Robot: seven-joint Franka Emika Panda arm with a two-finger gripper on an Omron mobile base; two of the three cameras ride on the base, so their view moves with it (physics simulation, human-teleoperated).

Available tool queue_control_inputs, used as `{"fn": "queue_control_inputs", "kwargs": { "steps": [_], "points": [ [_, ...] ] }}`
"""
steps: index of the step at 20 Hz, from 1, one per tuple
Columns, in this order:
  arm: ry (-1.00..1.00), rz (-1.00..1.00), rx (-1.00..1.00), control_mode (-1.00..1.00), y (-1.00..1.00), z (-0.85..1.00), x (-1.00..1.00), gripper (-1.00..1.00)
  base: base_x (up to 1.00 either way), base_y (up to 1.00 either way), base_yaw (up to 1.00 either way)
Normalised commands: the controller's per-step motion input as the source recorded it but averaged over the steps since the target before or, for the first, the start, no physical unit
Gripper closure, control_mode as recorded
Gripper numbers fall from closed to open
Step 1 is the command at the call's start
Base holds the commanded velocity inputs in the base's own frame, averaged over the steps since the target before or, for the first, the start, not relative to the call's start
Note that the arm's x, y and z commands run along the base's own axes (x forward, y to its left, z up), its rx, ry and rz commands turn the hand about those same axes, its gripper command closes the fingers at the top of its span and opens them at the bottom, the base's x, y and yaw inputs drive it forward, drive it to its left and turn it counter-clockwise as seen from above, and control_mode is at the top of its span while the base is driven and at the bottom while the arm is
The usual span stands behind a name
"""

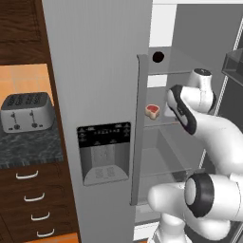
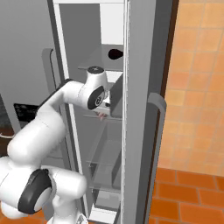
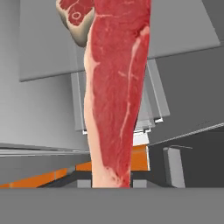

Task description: Place one avocado and one steak in each tupperware on the nearby counter, to pack two identical lunches.

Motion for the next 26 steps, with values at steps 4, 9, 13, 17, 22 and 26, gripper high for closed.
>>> {"fn": "queue_control_inputs", "kwargs": {
  "steps": [4,9,13,17,22,26],
  "points": [
    [0.00,0.00,-0.02,-1.00,0.16,0.74,-0.88,1.00,0.00,0.00,0.00],
    [0.00,0.00,-0.01,-1.00,0.13,0.72,-0.87,1.00,0.00,0.00,0.00],
    [-0.02,0.00,0.00,-1.00,0.00,0.38,-0.83,1.00,0.00,0.00,0.00],
    [0.00,0.00,-0.02,-1.00,0.08,0.00,-0.31,1.00,0.00,0.00,0.00],
    [0.00,0.00,0.00,1.00,0.02,-0.03,-0.19,1.00,-0.29,0.00,0.00],
    [0.00,0.00,0.00,1.00,0.00,0.00,0.00,1.00,-0.69,0.68,0.01]
  ]
}}
